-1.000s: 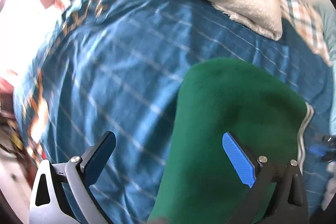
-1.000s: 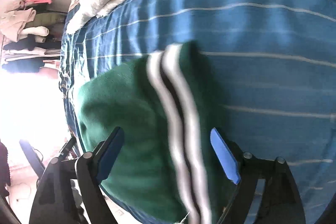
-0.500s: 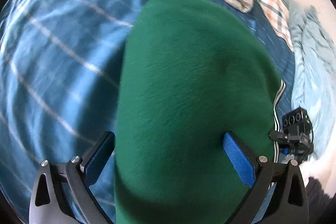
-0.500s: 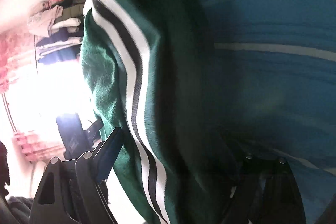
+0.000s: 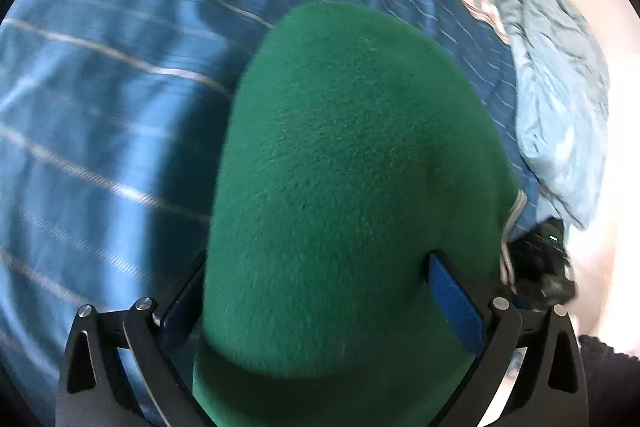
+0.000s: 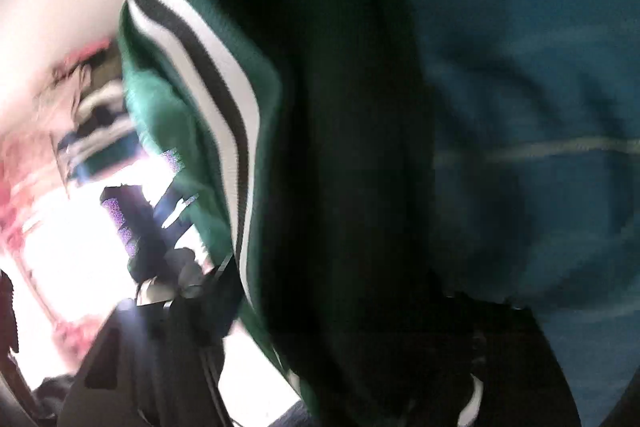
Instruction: Fold large clothes
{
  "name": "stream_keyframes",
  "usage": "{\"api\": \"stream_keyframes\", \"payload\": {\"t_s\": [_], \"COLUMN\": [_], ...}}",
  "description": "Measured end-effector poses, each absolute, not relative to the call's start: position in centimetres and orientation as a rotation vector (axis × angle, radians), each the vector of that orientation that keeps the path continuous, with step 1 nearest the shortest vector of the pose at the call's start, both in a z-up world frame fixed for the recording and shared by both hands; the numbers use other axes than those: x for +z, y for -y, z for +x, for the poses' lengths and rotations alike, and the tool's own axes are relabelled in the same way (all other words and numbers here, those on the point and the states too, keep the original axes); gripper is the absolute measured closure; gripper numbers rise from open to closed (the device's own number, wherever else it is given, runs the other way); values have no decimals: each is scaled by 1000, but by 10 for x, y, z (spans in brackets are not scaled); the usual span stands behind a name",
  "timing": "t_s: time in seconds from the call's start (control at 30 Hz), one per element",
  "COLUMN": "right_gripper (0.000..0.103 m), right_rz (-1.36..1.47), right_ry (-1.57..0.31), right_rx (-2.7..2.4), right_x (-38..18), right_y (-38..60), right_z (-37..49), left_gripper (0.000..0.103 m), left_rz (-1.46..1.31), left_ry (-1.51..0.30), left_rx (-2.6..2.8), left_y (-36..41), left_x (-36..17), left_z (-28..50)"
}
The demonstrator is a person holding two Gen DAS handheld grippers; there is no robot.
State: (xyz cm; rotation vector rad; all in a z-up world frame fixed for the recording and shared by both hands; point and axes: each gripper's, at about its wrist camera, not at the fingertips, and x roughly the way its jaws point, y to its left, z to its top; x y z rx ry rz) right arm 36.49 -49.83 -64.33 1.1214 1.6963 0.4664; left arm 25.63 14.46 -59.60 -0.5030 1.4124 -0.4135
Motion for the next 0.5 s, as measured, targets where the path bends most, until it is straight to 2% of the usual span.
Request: {"api": "stream_keyframes", "payload": {"t_s": [0.13,0.17,0.2,0.27,0.3,0.37,0.5], "right_gripper": [23,27,40,55,59,63,64], "right_rz": [1169,1170,1178,1193,1191,1197,1184], "right_ry": [-1585,-1561,-1547,-1505,-1491,-1459,-1406], "right_rx": [460,454,457,481,489,503,545], "right_x": [-644,-640,-636,-623,-615,-597,-555], "right_y": [489,485,483,477,474,470,460], "right_z": [370,371,371,373,376,382,404], "left_gripper": [0,1,2,5,5,5,5], "left_rz": [-443,-438,-427,-378,-371,-387,-395], "left_ry": [-1380,-1366,-1349,-1315,-1306,-1290,-1242], "left_rx": [-466,-470,-475,-477,-481,-482,-475], "left_y": [-140,-141,-141,-141,-141,-144,-153], "left_x": [-589,-586,-581,-568,-562,-548,-513], "left_z": [260,258,257,257,259,264,279]}}
